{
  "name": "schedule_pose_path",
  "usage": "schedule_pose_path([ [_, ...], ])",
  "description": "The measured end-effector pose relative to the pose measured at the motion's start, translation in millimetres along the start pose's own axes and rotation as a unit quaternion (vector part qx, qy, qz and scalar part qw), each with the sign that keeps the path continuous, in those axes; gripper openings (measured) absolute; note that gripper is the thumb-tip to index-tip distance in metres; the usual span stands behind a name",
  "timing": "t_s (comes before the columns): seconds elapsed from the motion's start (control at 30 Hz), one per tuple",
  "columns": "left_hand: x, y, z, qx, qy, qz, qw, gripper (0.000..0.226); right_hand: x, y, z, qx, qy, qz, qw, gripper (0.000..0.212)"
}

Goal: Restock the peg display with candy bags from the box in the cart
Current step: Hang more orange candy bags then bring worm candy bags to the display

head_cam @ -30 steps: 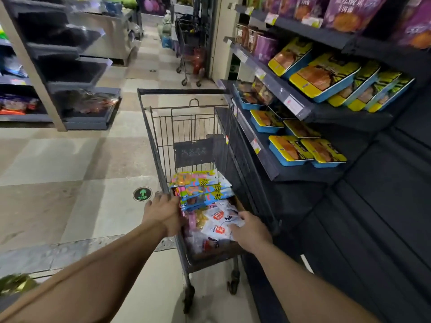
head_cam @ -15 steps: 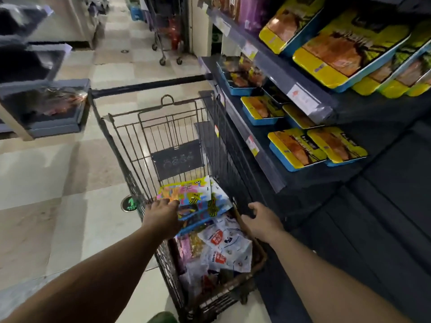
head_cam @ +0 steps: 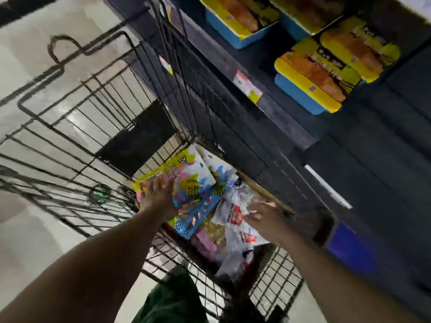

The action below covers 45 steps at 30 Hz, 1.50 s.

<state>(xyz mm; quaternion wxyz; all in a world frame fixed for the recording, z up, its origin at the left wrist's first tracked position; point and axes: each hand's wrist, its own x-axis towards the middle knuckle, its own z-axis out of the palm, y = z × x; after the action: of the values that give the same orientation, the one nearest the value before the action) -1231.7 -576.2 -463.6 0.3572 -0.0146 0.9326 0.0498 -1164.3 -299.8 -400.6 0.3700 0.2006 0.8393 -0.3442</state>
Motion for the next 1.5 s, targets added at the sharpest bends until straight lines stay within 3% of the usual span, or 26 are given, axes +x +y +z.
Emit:
schedule_pose_path([
  [0.13,29.4,-12.5,24.4,0.043,-0.045,0.033,0.997,0.102,17.3,-15.2,29.2,0.021,-0.027,0.044,0.998,0.042],
  [0.23,33.0,-14.5,28.7,0.066,-0.017,0.078,0.995,0.088,33.2,-21.4,42.2,0.128,-0.020,0.093,0.987,0.041],
  [0.37,28.8,-3.7,12.8,0.103,0.037,0.179,0.978,0.048,54.6,-33.9,51.2,0.309,0.007,0.154,0.939,0.054],
  [0.47,12.4,19.7,-3.3,0.145,-0.004,0.240,0.960,0.048,69.5,-47.8,62.4,0.445,-0.016,0.187,0.876,0.071],
  [0.57,-9.5,47.9,-10.7,0.162,-0.011,0.297,0.941,0.051,86.7,-52.3,73.3,0.537,0.079,0.205,0.814,0.063],
  [0.63,-11.9,57.3,-10.4,0.132,-0.025,0.322,0.937,0.055,88.6,-48.0,70.3,0.511,0.165,0.230,0.811,0.050],
  [0.73,22.3,54.7,-14.1,-0.045,-0.052,0.246,0.967,0.062,77.5,-27.9,55.6,0.446,0.189,0.250,0.838,0.035],
  [0.8,63.6,44.1,-13.9,-0.143,0.006,0.142,0.979,0.064,68.4,-8.3,45.7,0.412,0.185,0.255,0.855,0.025],
  [0.93,119.3,32.8,-9.0,-0.257,0.019,0.003,0.966,0.073,47.7,14.2,37.0,0.409,0.189,0.245,0.858,0.013],
  [1.07,132.7,36.3,-6.5,-0.142,0.005,-0.005,0.990,0.100,36.6,20.9,48.5,0.434,0.196,0.259,0.841,0.018],
  [1.17,133.4,36.8,-13.0,-0.062,-0.005,-0.026,0.998,0.098,33.2,19.3,61.0,0.452,0.198,0.272,0.826,0.030],
  [1.37,117.9,38.3,-11.6,-0.221,-0.016,0.008,0.975,0.099,22.3,20.8,66.0,0.503,0.203,0.261,0.798,0.053],
  [1.43,97.4,40.6,-11.7,-0.216,0.000,0.014,0.976,0.086,16.5,38.5,70.2,0.520,0.206,0.246,0.792,0.068],
  [1.5,78.5,41.8,-15.0,-0.193,0.021,0.023,0.981,0.072,1.5,46.3,64.3,0.521,0.221,0.241,0.788,0.066],
])
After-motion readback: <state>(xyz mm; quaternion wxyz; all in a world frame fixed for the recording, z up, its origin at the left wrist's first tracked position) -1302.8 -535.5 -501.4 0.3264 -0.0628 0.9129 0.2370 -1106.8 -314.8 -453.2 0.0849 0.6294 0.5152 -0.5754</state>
